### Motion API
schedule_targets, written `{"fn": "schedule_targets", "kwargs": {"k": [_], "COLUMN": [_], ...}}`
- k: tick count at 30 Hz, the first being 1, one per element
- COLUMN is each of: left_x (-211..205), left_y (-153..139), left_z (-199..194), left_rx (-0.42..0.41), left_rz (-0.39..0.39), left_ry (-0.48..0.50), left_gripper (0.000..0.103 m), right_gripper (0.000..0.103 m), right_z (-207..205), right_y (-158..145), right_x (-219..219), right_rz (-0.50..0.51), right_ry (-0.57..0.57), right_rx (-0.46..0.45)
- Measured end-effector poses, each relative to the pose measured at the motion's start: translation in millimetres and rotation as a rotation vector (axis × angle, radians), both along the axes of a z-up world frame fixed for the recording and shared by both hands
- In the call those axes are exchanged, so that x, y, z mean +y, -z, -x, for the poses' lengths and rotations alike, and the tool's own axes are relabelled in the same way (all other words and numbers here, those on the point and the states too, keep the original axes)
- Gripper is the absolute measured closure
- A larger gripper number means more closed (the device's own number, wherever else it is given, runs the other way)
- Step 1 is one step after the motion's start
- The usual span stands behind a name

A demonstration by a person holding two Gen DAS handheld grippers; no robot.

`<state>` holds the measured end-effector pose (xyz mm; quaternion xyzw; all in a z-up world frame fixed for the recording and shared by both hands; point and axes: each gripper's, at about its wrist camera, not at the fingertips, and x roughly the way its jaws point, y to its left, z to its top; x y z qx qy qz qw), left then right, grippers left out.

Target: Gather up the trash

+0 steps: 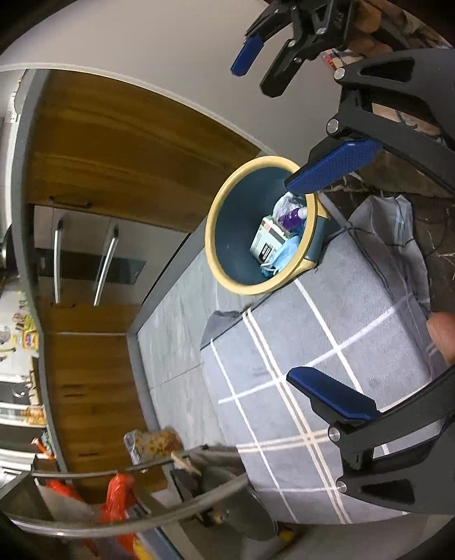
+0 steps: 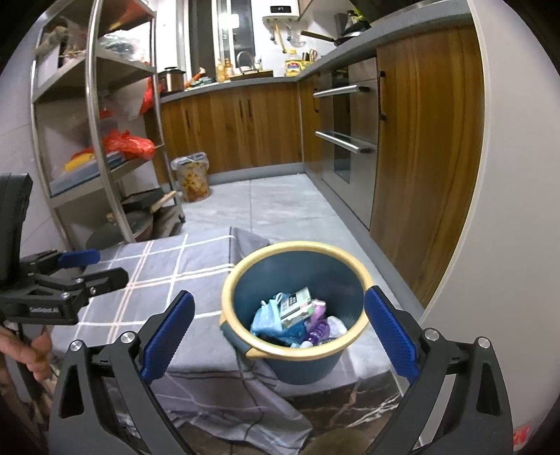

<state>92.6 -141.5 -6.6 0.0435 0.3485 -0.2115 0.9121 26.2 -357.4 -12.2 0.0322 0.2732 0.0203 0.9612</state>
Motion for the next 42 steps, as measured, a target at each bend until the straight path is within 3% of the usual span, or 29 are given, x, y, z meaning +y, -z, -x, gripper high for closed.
{"fn": "schedule_targets", "kwargs": {"k": [11,42], "left_x": [0.9,1.8], "left_y": [-4.1,-2.8], "left_z": [22.9,21.2], "left_rx": [-0.031,-0.028], "left_rz": [0.036,0.028], "left_ry": [-0.013,-0.026], "left_gripper": [0.006,0.006], "right_gripper": [0.005,0.005], "right_z": [24.3,25.3], "right_y": [-0.5,-0.5], "right_x": [2.5,3.8], "right_rz": [0.013,0.012], "right_ry": [0.013,0.014], "right_rx": [-0.026,-0.026]}}
